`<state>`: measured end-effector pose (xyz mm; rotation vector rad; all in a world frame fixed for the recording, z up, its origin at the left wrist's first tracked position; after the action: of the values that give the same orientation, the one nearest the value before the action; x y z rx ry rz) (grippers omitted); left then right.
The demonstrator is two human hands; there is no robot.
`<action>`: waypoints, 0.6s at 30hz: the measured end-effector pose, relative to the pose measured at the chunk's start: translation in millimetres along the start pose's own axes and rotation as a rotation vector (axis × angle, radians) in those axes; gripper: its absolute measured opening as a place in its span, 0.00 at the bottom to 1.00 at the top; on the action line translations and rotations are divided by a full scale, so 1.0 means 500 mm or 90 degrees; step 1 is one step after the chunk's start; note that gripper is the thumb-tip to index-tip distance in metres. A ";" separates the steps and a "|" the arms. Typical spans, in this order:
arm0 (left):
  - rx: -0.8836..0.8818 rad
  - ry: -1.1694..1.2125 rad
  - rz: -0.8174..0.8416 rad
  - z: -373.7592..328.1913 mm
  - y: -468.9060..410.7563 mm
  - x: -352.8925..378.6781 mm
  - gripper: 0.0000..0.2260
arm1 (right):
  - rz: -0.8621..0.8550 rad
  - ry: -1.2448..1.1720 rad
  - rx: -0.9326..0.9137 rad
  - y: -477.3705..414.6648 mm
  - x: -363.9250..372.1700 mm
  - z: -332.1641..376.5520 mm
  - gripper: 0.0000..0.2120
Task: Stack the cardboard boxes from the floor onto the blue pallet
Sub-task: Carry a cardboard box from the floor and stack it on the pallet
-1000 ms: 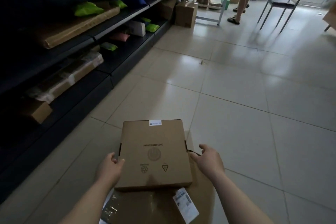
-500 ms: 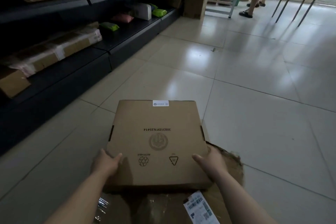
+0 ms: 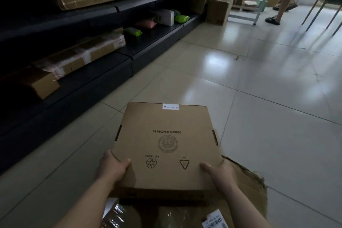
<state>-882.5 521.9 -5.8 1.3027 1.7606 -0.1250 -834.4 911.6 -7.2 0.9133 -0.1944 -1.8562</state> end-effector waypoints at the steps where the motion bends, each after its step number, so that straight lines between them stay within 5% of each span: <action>1: -0.009 0.009 -0.009 -0.007 0.015 -0.029 0.29 | 0.001 0.003 -0.007 0.014 0.001 0.023 0.33; 13: -0.130 0.174 -0.131 -0.081 0.315 -0.648 0.21 | 0.093 0.146 -0.134 0.426 -0.052 0.558 0.29; 18: -0.193 0.205 -0.204 -0.076 0.530 -0.936 0.29 | 0.196 0.179 -0.213 0.678 -0.075 0.772 0.32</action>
<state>-681.1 326.9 455.0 0.8493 2.1574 0.1773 -839.9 682.8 454.3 0.8434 0.1399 -1.4054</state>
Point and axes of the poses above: each hand's wrist, its own y-axis away from the middle knuckle, its own x-axis out of the palm, z = x × y, the point moved 8 cm from there along -y, towards the middle knuckle, and after that the axes turned 6 degrees about -y, right-handed, at the moved point
